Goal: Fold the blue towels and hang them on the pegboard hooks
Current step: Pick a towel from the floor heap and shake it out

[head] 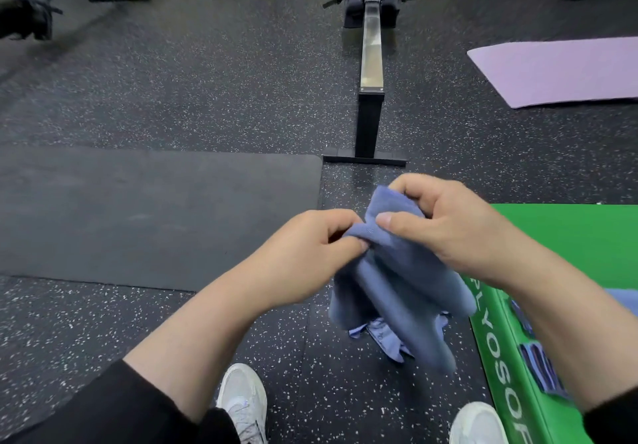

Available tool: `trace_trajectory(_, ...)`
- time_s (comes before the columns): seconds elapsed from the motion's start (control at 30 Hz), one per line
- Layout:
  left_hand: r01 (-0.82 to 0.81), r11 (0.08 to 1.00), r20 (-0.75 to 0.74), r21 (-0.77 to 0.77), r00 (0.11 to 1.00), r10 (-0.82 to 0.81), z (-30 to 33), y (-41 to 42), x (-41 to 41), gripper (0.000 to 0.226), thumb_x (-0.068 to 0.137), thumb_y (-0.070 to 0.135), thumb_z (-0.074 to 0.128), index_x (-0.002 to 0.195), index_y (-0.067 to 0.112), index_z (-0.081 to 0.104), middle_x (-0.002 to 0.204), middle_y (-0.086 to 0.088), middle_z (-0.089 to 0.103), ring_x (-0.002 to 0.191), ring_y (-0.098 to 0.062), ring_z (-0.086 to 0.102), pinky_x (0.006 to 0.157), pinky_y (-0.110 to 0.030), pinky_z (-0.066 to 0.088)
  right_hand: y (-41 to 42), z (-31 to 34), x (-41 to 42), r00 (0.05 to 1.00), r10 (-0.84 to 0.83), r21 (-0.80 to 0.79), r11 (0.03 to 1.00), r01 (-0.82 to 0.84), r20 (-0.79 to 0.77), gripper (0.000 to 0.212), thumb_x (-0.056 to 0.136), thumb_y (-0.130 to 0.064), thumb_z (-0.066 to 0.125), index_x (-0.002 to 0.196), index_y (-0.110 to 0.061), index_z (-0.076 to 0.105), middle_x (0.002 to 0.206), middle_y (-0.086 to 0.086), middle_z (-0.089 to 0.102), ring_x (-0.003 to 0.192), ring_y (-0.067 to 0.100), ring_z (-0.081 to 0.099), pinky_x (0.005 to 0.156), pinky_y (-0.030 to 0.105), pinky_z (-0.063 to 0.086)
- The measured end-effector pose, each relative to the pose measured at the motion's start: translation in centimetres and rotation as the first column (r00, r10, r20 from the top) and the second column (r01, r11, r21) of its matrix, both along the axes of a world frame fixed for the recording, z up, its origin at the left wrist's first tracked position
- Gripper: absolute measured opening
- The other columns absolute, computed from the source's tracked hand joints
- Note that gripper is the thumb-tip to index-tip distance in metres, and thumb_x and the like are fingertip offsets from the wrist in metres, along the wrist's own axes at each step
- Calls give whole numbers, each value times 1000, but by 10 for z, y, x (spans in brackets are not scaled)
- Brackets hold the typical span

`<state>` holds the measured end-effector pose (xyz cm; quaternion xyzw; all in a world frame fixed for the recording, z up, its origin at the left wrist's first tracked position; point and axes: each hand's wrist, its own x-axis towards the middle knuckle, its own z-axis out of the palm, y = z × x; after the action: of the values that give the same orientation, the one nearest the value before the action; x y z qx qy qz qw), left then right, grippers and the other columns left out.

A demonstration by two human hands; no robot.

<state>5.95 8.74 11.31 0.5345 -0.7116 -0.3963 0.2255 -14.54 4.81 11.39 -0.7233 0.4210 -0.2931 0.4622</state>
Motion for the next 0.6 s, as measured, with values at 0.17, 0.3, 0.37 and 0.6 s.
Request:
trace_trajectory(0.17,-81,996,-9,-38,997,81,-2,0,1,14,97,22,56,82,21,56,68,15,54,65,-4,46,64,-27,39,0,1,-5,996,-89,-39,995,90,28,30,84,-44,61,86,-14,60,73,6,53,70,14,45,63,47,39)
trace_trajectory(0.3,-20,999,198,36,980,12,-9,2,14,8,85,24,66,84,24,57,76,6,63,64,-6,49,63,-31,47,-2,2,-13,965,-260,-121,957,264,44,18,87,-34,53,83,-18,58,71,-9,56,68,6,47,65,36,41)
trace_trajectory(0.37,-103,993,277,51,957,85,-13,0,26,6,81,16,60,77,19,56,66,6,60,61,-10,47,57,-32,45,-4,0,-20,948,-316,-143,938,317,28,18,86,-34,53,83,-18,59,69,-10,55,67,7,47,65,36,41)
trace_trajectory(0.6,-359,927,375,-111,848,373,-11,-7,74,19,88,12,57,69,11,56,55,3,47,56,-14,39,49,-25,31,-7,-11,-52,900,-433,-133,891,435,45,13,94,-25,65,87,-14,61,68,1,56,63,12,45,63,36,39)
